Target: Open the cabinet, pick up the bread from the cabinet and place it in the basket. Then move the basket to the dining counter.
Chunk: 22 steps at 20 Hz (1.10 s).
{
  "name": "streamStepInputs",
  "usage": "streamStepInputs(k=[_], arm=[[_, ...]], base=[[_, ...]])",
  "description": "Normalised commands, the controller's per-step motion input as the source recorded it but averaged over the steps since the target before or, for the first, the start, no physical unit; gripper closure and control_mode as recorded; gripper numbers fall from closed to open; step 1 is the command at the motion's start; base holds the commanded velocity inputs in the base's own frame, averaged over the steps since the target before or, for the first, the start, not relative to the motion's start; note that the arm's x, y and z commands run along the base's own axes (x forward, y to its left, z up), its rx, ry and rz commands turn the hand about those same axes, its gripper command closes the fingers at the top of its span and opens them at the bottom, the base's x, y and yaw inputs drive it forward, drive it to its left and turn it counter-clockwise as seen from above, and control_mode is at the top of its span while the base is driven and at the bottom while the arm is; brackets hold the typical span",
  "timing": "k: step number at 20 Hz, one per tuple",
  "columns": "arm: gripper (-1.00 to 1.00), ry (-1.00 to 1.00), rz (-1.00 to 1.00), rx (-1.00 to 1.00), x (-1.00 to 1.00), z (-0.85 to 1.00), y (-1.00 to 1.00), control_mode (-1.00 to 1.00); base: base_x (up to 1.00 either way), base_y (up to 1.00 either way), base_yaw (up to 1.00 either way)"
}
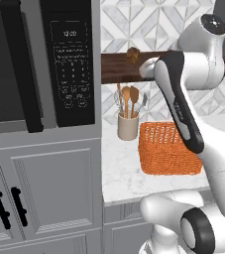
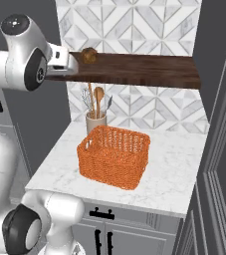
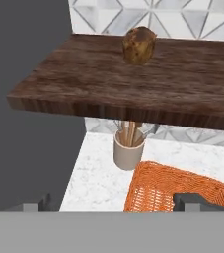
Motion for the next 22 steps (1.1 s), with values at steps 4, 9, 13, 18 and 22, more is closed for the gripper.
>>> streamStepInputs(k=[4,9,13,18,22], arm=[[-1.00,0.00,-0.05,0.02,0.93,0.06,0.00,-1.00],[-1.00,0.02,-0.10,0.03,1.00,-0.01,-0.01,-1.00],[-1.00,0.04,-0.10,0.11,1.00,-0.02,-0.26,-1.00],[-1.00,0.01,-0.04,0.05,0.91,-0.11,-0.15,-1.00],[-1.00,0.00,-0.04,-0.01,0.55,-0.17,0.06,-1.00]], base=[[0.00,0.00,0.00],[0.00,0.00,0.00],[0.00,0.00,0.00],[0.00,0.00,0.00],[0.00,0.00,0.00]])
